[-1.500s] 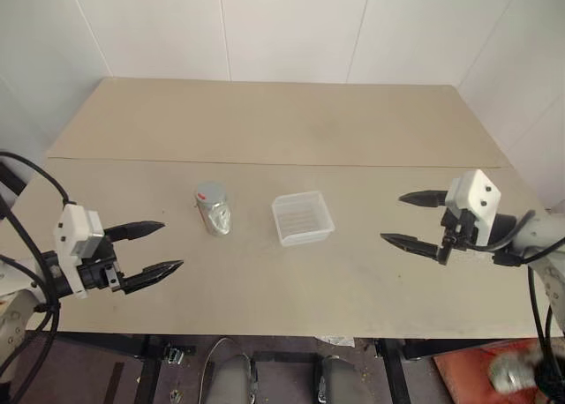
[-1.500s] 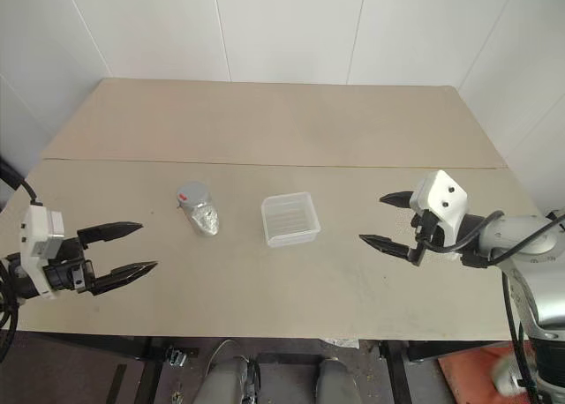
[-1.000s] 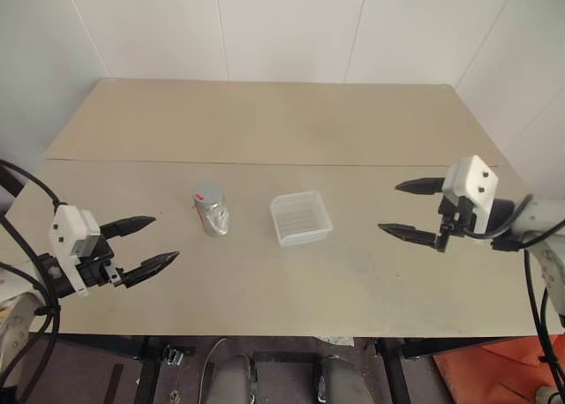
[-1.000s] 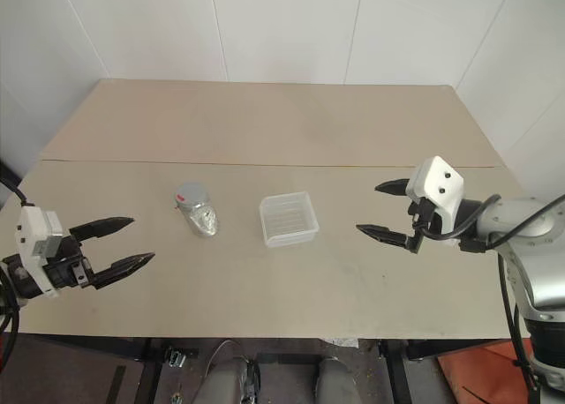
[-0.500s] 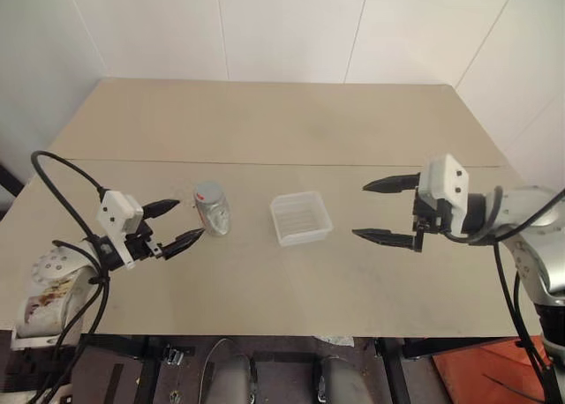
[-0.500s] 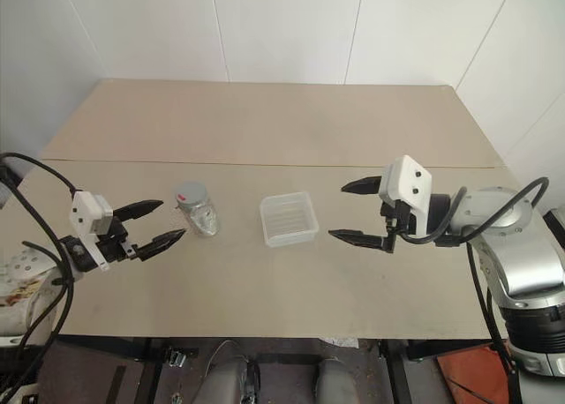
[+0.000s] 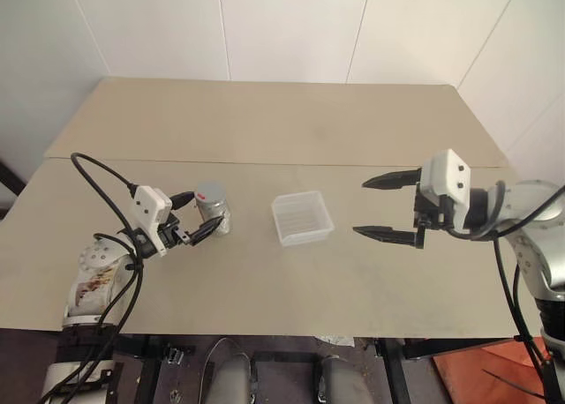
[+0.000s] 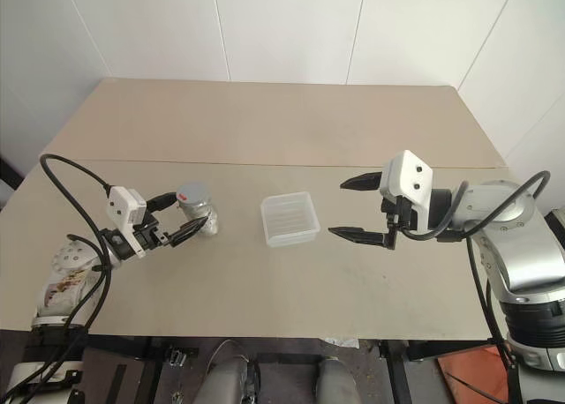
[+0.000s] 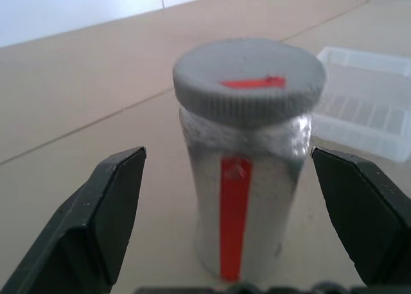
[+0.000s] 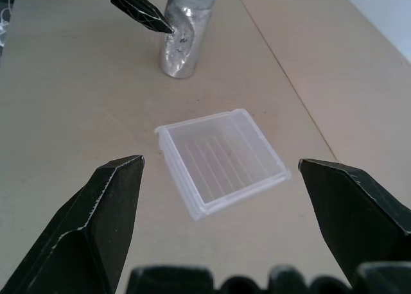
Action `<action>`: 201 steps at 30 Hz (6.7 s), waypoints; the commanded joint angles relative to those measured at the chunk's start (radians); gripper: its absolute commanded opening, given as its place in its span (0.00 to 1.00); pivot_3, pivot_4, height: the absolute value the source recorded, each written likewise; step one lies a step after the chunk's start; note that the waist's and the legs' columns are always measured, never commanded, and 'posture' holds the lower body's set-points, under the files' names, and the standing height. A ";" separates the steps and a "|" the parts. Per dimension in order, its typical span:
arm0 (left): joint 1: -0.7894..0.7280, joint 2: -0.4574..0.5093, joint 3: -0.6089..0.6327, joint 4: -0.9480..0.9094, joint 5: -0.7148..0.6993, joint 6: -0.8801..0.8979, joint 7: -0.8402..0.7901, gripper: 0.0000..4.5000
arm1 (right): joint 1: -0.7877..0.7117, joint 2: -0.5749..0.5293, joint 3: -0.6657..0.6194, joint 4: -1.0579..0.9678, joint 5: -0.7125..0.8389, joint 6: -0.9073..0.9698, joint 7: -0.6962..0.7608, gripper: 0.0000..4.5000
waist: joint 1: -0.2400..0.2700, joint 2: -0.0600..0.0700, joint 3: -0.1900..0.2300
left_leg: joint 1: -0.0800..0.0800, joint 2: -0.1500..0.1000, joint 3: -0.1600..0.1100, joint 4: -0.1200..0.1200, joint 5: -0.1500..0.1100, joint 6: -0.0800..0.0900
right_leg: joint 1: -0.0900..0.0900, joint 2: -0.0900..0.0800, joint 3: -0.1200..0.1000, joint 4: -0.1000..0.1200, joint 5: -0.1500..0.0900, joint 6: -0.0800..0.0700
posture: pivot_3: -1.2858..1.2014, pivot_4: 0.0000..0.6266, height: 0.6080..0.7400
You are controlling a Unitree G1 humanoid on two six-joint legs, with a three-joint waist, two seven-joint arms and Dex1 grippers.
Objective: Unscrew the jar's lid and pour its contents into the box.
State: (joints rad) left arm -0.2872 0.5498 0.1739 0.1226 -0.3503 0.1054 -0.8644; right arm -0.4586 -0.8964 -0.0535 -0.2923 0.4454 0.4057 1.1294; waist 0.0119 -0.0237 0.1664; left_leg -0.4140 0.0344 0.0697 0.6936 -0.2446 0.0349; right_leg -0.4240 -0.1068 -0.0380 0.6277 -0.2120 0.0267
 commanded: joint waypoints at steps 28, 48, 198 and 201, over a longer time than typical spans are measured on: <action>-0.141 -0.013 -0.068 0.009 -0.051 0.035 -0.106 0.44 | -0.023 0.046 -0.026 -0.110 0.087 0.050 -0.068 1.00 | -0.003 -0.001 0.000 | 0.000 0.000 -0.001 0.001 0.000 0.000 | 0.000 0.000 0.000 0.000 0.001 0.001 | 0.52 0.24 1.00; -0.558 -0.010 -0.256 0.152 -0.117 0.183 -0.537 0.44 | -0.504 0.499 0.167 0.019 0.176 0.560 -0.439 1.00 | -0.004 -0.001 0.001 | -0.003 -0.001 0.004 0.001 0.000 0.000 | -0.002 0.001 -0.002 0.002 0.001 0.001 | 0.52 0.24 1.00; -0.411 0.084 -0.097 0.010 -0.228 0.226 -0.539 0.44 | -0.416 0.447 0.071 0.199 0.056 0.263 -0.351 1.00 | -0.030 0.000 0.002 | -0.005 0.000 -0.003 0.000 0.001 -0.001 | -0.004 0.002 -0.002 0.002 0.001 0.001 | 0.52 0.24 1.00; -0.410 0.065 -0.101 0.006 -0.229 0.230 -0.525 0.44 | -0.403 0.451 0.080 0.143 0.076 0.268 -0.334 1.00 | -0.029 0.000 0.002 | -0.005 0.000 -0.003 0.000 0.001 -0.001 | -0.005 0.002 -0.001 0.002 0.001 0.001 | 0.52 0.24 1.00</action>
State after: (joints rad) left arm -0.6960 0.6196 0.0593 0.1653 -0.5545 0.3332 -1.3967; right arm -0.8539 -0.4507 0.0454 -0.0753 0.4943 0.6976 0.7849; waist -0.0166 -0.0236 0.1681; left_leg -0.4188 0.0343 0.0668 0.6936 -0.2438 0.0342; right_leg -0.4286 -0.1048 -0.0395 0.6298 -0.2111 0.0274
